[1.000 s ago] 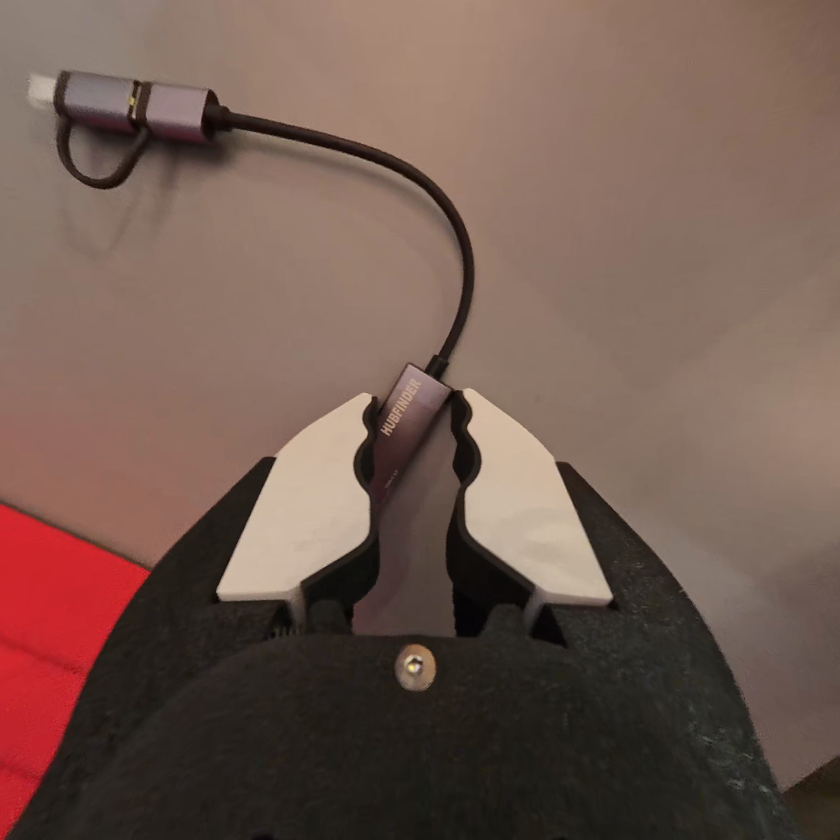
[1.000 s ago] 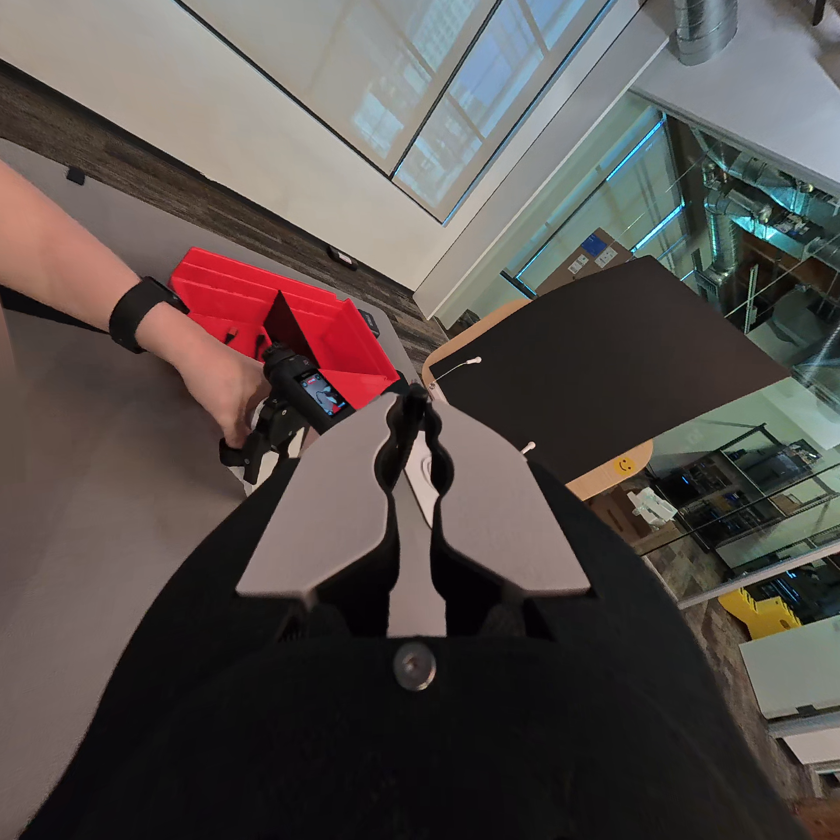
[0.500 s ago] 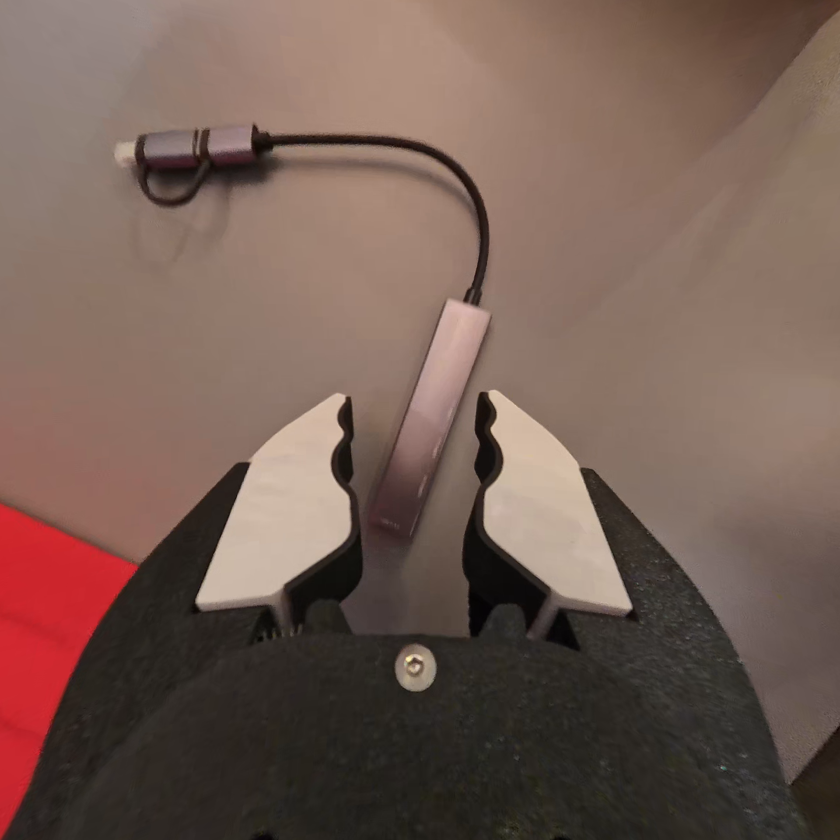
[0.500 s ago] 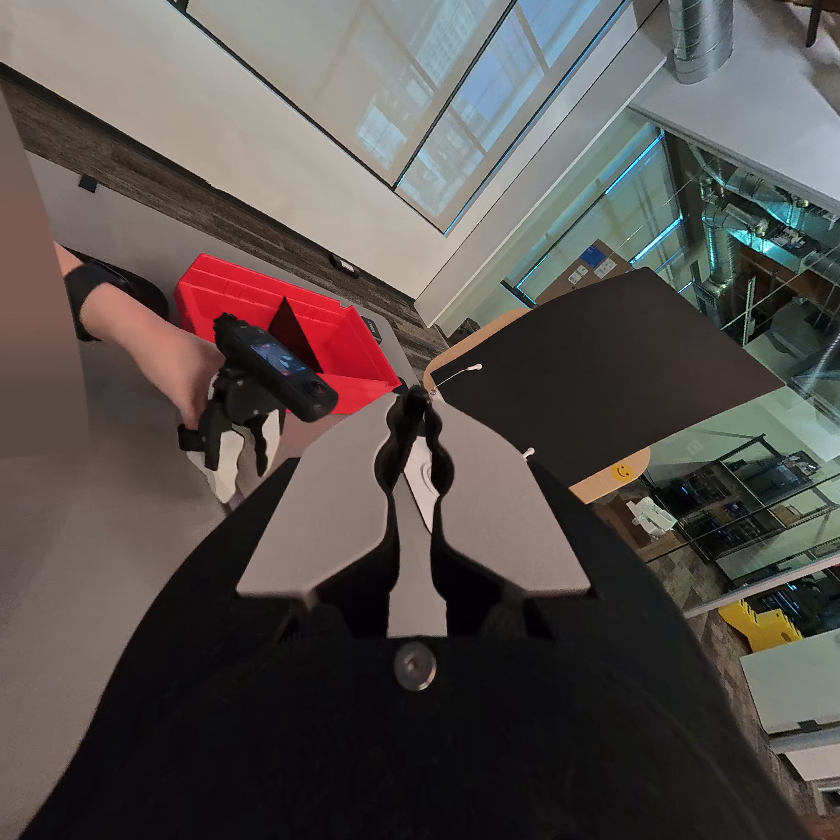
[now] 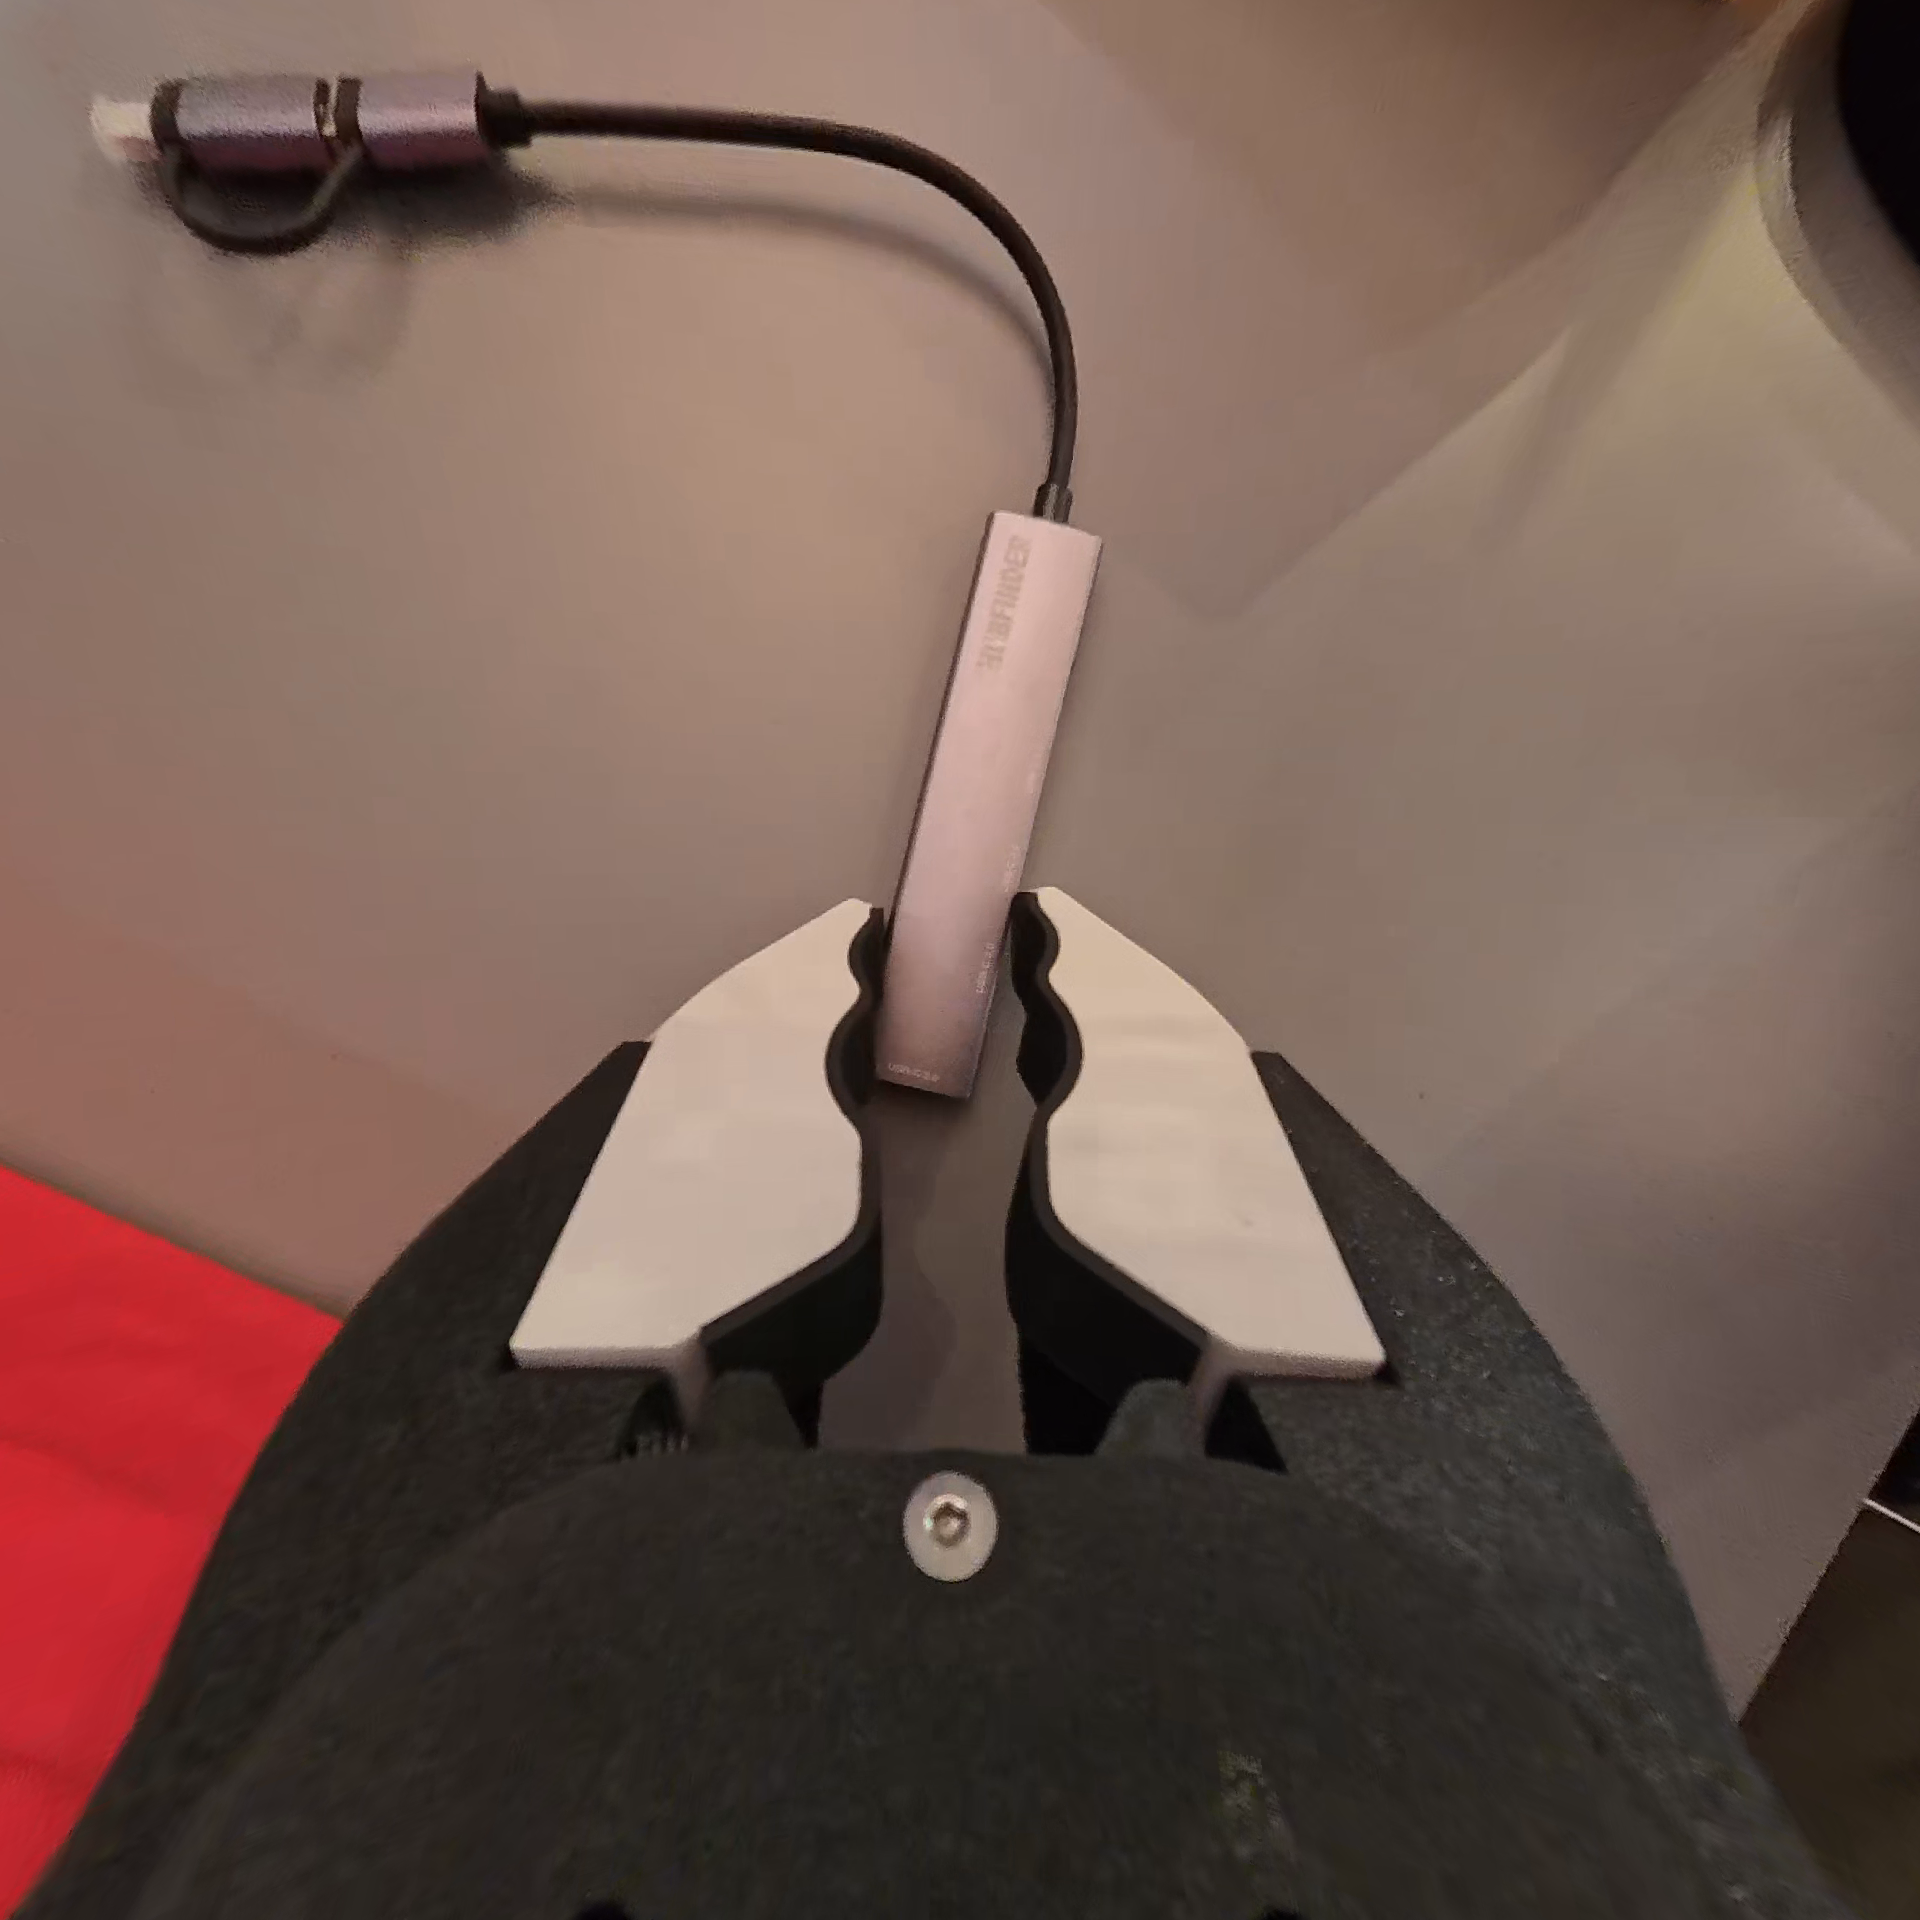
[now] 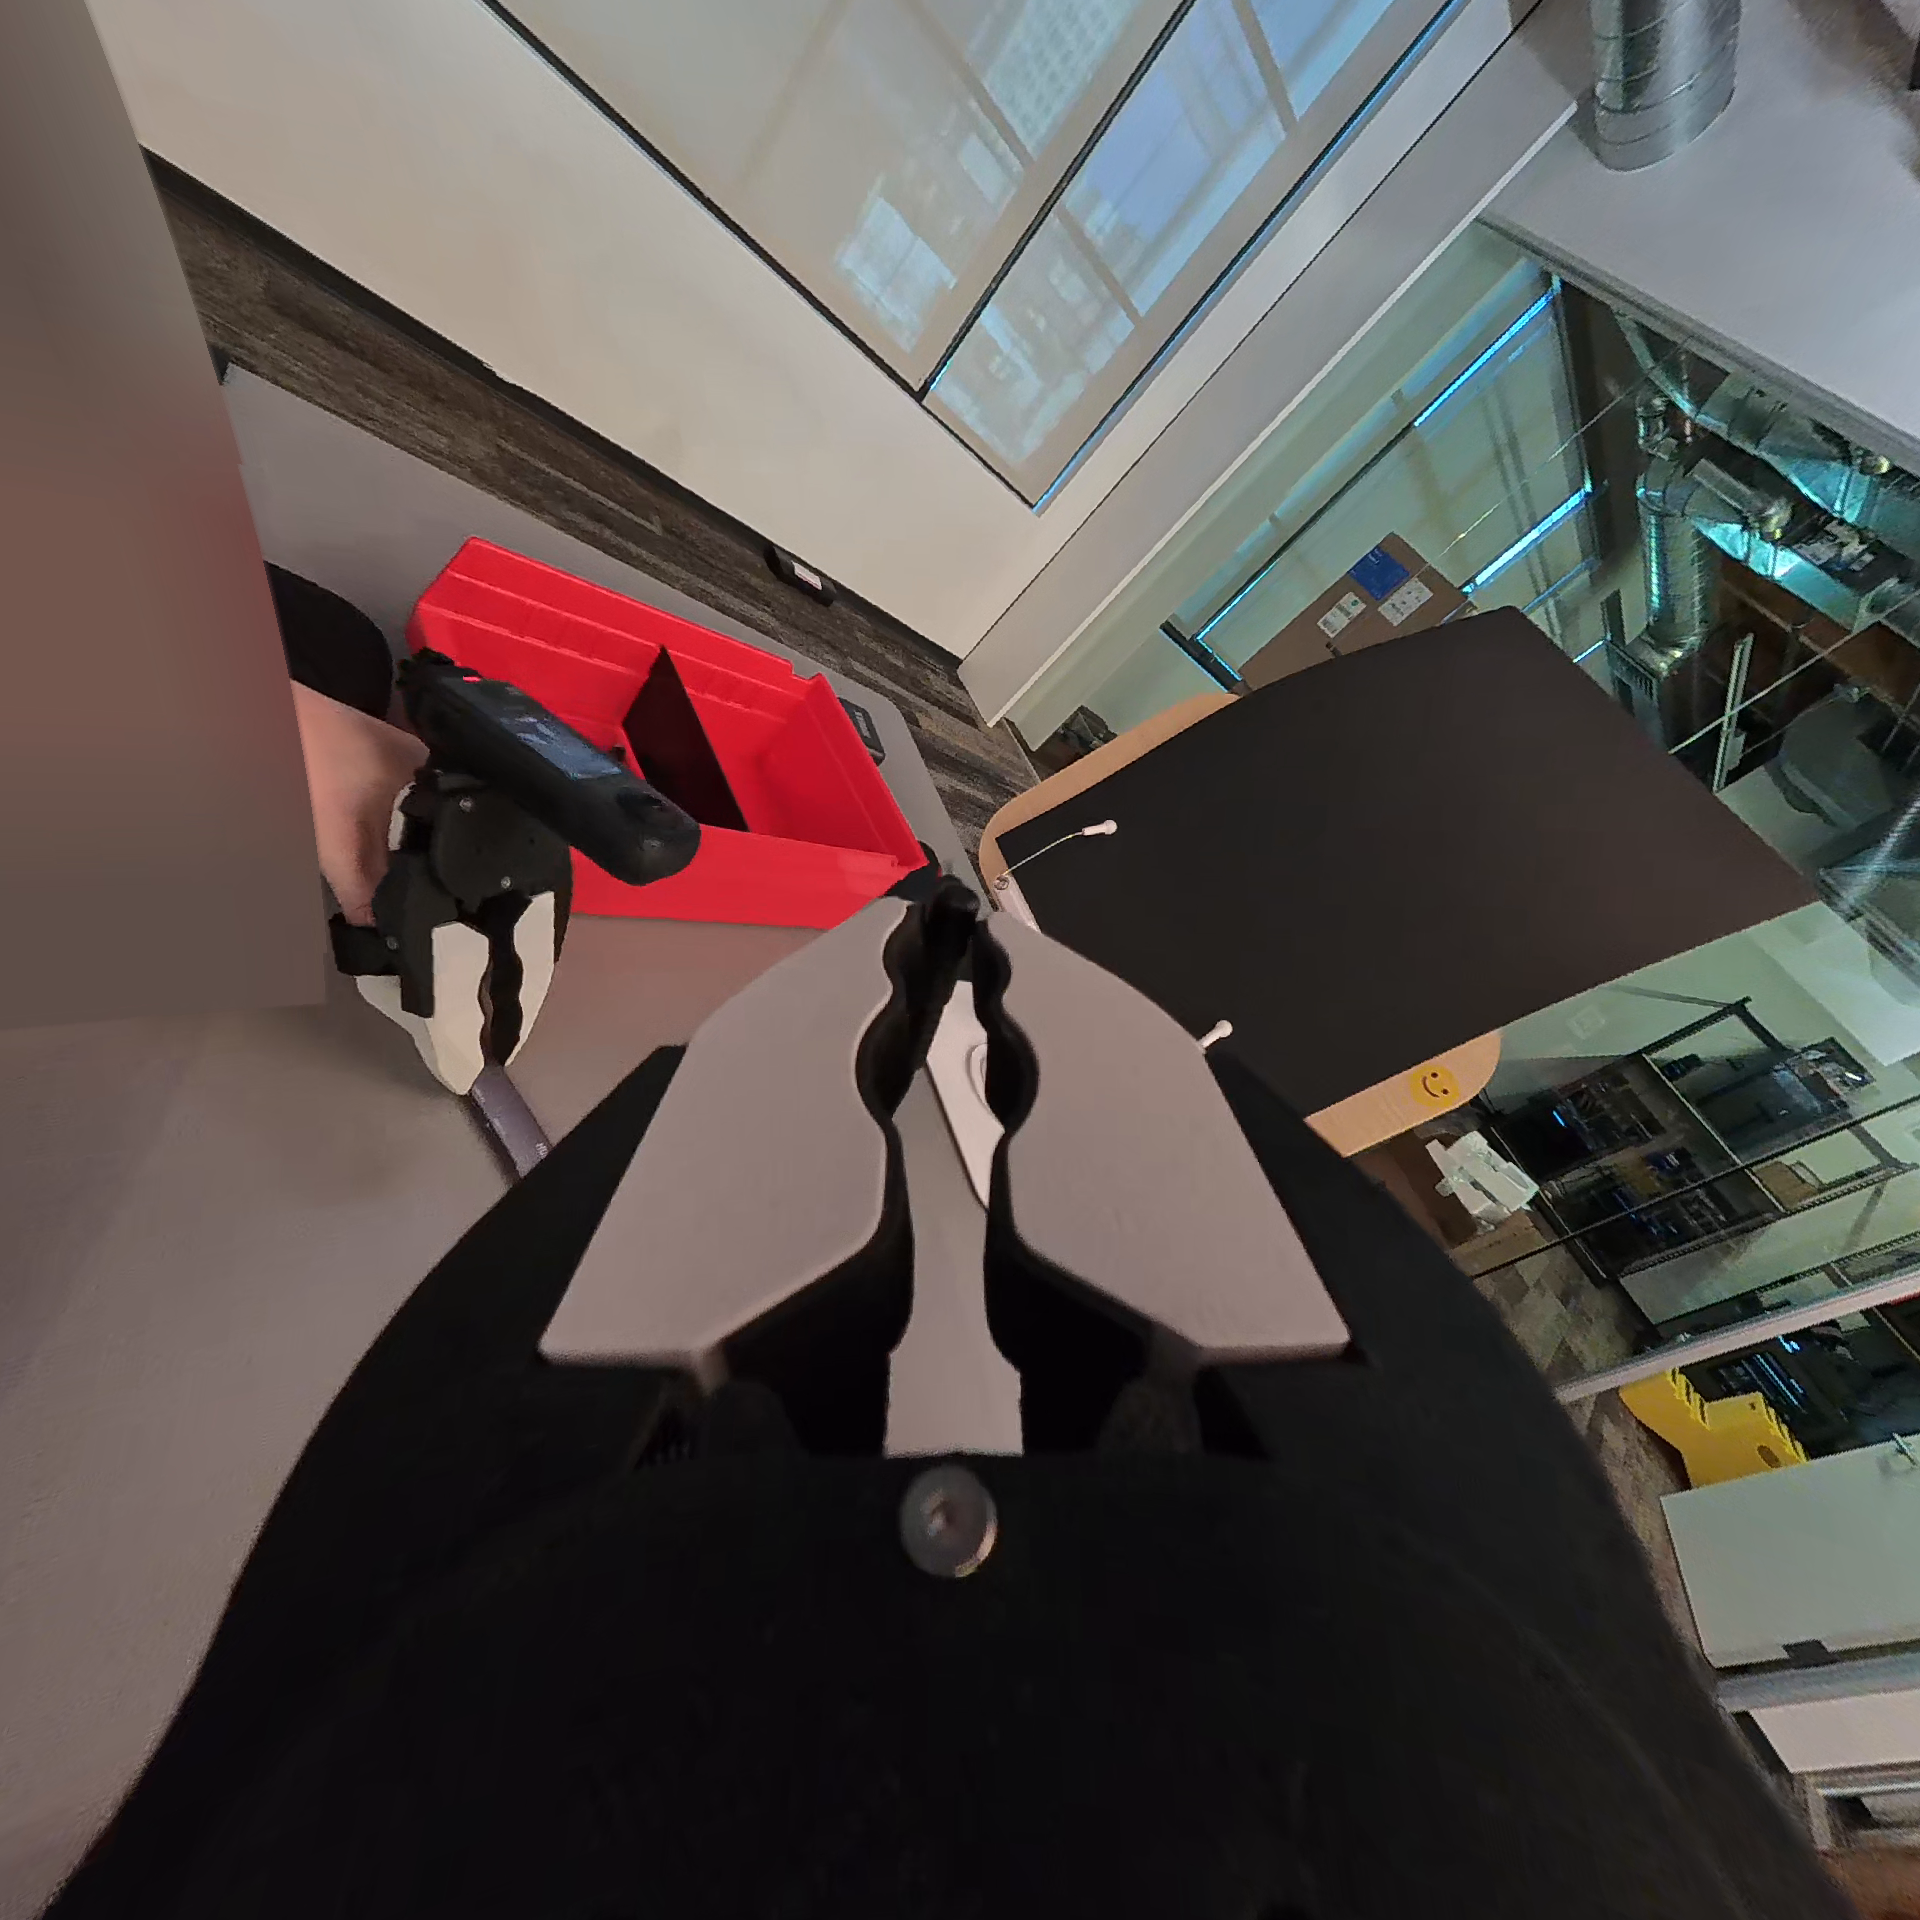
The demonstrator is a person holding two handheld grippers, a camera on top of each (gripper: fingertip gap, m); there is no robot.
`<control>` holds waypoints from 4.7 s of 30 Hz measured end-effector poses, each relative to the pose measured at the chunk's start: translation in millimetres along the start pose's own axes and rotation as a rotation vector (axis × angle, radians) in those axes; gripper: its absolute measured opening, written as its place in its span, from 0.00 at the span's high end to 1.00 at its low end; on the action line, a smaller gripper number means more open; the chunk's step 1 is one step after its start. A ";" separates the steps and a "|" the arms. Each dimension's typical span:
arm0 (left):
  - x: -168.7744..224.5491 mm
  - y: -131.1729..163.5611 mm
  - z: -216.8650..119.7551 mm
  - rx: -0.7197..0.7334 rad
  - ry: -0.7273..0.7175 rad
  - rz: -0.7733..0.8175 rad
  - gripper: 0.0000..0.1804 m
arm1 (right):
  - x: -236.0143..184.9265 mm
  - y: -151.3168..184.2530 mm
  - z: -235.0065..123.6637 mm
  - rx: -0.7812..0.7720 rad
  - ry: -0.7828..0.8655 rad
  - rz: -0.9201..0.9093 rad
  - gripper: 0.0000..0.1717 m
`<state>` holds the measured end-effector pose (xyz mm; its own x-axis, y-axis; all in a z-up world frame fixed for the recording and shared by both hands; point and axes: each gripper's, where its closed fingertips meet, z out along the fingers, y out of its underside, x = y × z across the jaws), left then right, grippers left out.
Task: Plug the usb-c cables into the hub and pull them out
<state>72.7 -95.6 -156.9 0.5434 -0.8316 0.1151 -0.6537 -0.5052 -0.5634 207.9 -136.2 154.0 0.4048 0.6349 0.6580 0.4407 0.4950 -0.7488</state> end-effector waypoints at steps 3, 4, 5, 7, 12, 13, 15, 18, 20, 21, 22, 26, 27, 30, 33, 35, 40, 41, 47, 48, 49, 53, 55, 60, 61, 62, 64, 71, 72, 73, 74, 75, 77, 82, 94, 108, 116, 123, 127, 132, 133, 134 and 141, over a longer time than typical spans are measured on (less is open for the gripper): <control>0.4 1.6 -0.4 0.013 0.001 0.020 0.87 | -0.7 1.9 2.1 -0.009 -0.005 -0.003 0.95; 1.5 1.9 -0.5 0.015 0.006 0.030 0.86 | -0.8 2.3 2.6 -0.011 -0.006 -0.005 0.95; 3.2 2.2 -0.5 0.018 0.011 0.044 0.84 | -0.9 2.7 2.8 -0.014 -0.005 -0.007 0.95; 3.7 3.0 0.0 0.033 -0.008 0.081 0.83 | -1.2 2.6 3.1 -0.013 -0.006 -0.009 0.95; 0.3 2.2 2.0 0.059 -0.121 0.179 0.88 | -1.6 3.4 3.8 -0.015 -0.009 -0.012 0.95; 0.5 2.3 2.4 0.050 -0.110 0.160 0.88 | -1.6 3.8 4.1 -0.017 -0.009 -0.011 0.95; -0.5 -0.3 2.6 0.066 -0.089 0.127 0.88 | -2.2 4.7 4.9 -0.019 -0.013 -0.009 0.95; 2.2 -9.5 -2.9 0.101 -0.027 0.077 0.88 | -3.4 7.0 7.8 -0.029 -0.023 -0.006 0.95; 5.4 -25.2 -14.8 0.151 0.020 0.047 0.88 | -4.6 9.0 11.8 -0.038 -0.033 -0.005 0.95; 6.3 -35.5 -23.4 0.184 0.037 0.037 0.88 | -5.4 10.2 14.4 -0.043 -0.040 -0.005 0.95; 7.0 -45.0 -32.9 0.205 0.052 0.036 0.88 | -6.7 11.6 17.5 -0.050 -0.048 -0.005 0.95; -3.2 -82.3 -74.8 0.294 0.025 0.076 0.88 | -15.1 21.1 35.3 -0.104 -0.090 -0.023 0.95; -7.3 -90.3 -84.4 0.318 0.019 0.077 0.89 | -17.7 24.6 41.1 -0.125 -0.101 -0.031 0.95; -22.0 -113.3 -113.8 0.425 -0.008 0.086 1.00 | -26.4 33.7 61.4 -0.181 -0.135 -0.047 0.95; -29.5 -129.5 -139.2 0.513 0.055 0.048 1.00 | -39.3 44.6 84.9 -0.234 -0.184 -0.065 0.95; -33.7 -124.9 -139.3 0.495 0.079 0.040 1.00 | -49.5 55.8 100.0 -0.281 -0.225 -0.070 0.95; -19.4 -74.1 -112.7 0.374 0.056 0.044 0.96 | -62.6 77.6 122.4 -0.347 -0.280 -0.081 0.95; -15.7 -56.4 -103.5 0.323 0.015 0.064 0.93 | -61.7 79.5 123.3 -0.352 -0.278 -0.078 0.95; -7.0 14.1 -51.8 0.226 -0.196 0.085 0.85 | -41.5 70.0 108.6 -0.311 -0.200 -0.065 0.95; -5.8 18.7 -44.6 0.224 -0.183 0.062 0.84 | -38.2 66.9 104.7 -0.299 -0.184 -0.064 0.95; -4.6 22.4 -37.4 0.217 -0.154 0.023 0.83 | -35.4 64.3 100.9 -0.290 -0.169 -0.065 0.95; -8.0 23.1 -22.9 0.216 -0.090 -0.080 0.78 | -30.2 59.5 89.0 -0.288 -0.137 -0.080 0.95; -12.1 23.0 -20.2 0.199 -0.126 -0.051 0.80 | -27.8 57.2 84.9 -0.285 -0.124 -0.088 0.95; -13.3 20.9 -17.1 0.186 -0.192 -0.004 0.85 | -22.2 46.5 75.1 -0.232 -0.100 -0.084 0.95; -13.4 20.4 -16.7 0.187 -0.191 -0.005 0.85 | -21.3 45.1 73.1 -0.225 -0.097 -0.083 0.95; -12.8 19.4 -16.1 0.188 -0.184 -0.001 0.86 | -20.3 44.4 71.0 -0.221 -0.092 -0.082 0.95; -11.7 17.7 -14.9 0.190 -0.172 0.016 0.88 | -18.3 43.3 67.4 -0.214 -0.085 -0.079 0.95; -7.1 -5.6 -32.3 0.279 -0.057 -0.062 0.88 | -15.5 47.9 65.5 -0.214 -0.088 -0.058 0.95; -9.0 -12.9 -39.0 0.299 -0.061 -0.064 0.88 | -16.4 48.9 66.7 -0.217 -0.093 -0.057 0.95; -11.3 -20.3 -46.1 0.315 -0.067 -0.062 0.88 | -17.6 50.0 68.2 -0.222 -0.099 -0.058 0.95; -13.8 -28.2 -53.5 0.332 -0.074 -0.056 0.88 | -18.8 51.2 69.9 -0.228 -0.105 -0.061 0.95; -16.0 -36.2 -60.9 0.349 -0.077 -0.047 0.88 | -20.3 52.9 71.8 -0.238 -0.111 -0.065 0.95; -20.5 -49.8 -74.0 0.366 -0.074 -0.033 0.88 | -21.6 55.9 74.5 -0.259 -0.113 -0.076 0.95; -31.0 -72.2 -101.8 0.412 -0.058 -0.020 0.89 | -0.4 59.9 65.6 -0.278 -0.008 -0.047 0.95; 6.4 -27.8 -67.9 0.267 0.001 -0.016 0.90 | 32.4 62.2 36.3 -0.217 0.135 0.018 0.95; 7.7 7.3 0.4 0.159 -0.188 0.000 0.78 | 19.5 53.0 41.4 -0.192 0.071 -0.008 0.95; 5.7 2.3 3.7 0.172 -0.193 -0.002 0.78 | 21.3 57.2 34.1 -0.204 0.075 -0.001 0.95; 6.1 0.9 2.7 0.174 -0.144 0.005 0.88 | 20.7 58.6 32.2 -0.202 0.066 0.007 0.95; 14.7 -8.9 -6.1 0.237 -0.022 -0.057 0.88 | 19.9 61.5 34.0 -0.214 0.060 0.008 0.95; 10.0 -25.2 -31.4 0.304 -0.035 -0.034 0.88 | 18.0 66.4 37.9 -0.233 0.045 0.012 0.95; 8.9 -28.9 -37.4 0.317 -0.040 -0.029 0.88 | 17.1 67.5 38.8 -0.237 0.039 0.013 0.95; 6.9 -32.9 -43.9 0.332 -0.049 -0.023 0.88 | 16.2 68.7 39.8 -0.244 0.035 0.012 0.95; -14.6 -52.9 -85.8 0.415 -0.061 -0.037 0.88 | 15.5 71.6 47.9 -0.269 0.041 -0.001 0.95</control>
<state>54.2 -76.6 -58.5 0.6013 -0.7928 0.0998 -0.3723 -0.3884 -0.8429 207.4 -62.5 106.8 0.4338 0.6076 0.6653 0.6358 0.3168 -0.7038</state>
